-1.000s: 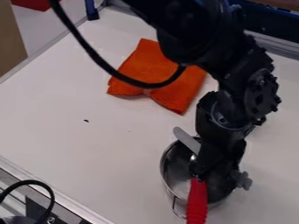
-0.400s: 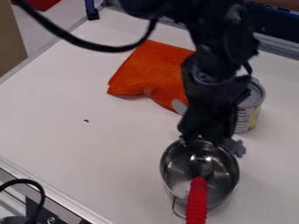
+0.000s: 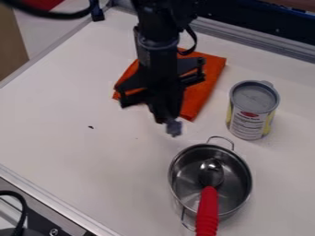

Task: Move the gray knife on the left side of the table

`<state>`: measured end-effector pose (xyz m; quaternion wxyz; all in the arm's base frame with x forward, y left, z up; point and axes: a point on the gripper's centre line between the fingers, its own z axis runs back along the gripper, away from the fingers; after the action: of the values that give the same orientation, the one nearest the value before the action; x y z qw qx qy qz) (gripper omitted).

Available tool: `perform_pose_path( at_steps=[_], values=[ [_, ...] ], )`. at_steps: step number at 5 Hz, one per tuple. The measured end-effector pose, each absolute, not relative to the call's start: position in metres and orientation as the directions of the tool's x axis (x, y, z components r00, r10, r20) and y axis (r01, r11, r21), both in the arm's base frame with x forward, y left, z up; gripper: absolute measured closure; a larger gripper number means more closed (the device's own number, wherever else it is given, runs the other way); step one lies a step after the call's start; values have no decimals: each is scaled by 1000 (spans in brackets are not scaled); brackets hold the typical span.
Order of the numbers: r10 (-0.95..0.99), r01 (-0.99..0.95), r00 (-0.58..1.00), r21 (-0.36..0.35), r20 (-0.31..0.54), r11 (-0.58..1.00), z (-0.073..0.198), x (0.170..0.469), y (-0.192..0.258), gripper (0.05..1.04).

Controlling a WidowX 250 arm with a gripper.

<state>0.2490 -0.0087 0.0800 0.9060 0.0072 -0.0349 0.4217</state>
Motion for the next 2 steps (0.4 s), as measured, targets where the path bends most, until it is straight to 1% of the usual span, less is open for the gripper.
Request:
perform_pose_path(
  at_steps=[1,2],
  values=[
    [591,-591,806,99,33,801,70,246,24,934],
    [374,-372,928,111,5,922,63,240,55,934]
  ],
)
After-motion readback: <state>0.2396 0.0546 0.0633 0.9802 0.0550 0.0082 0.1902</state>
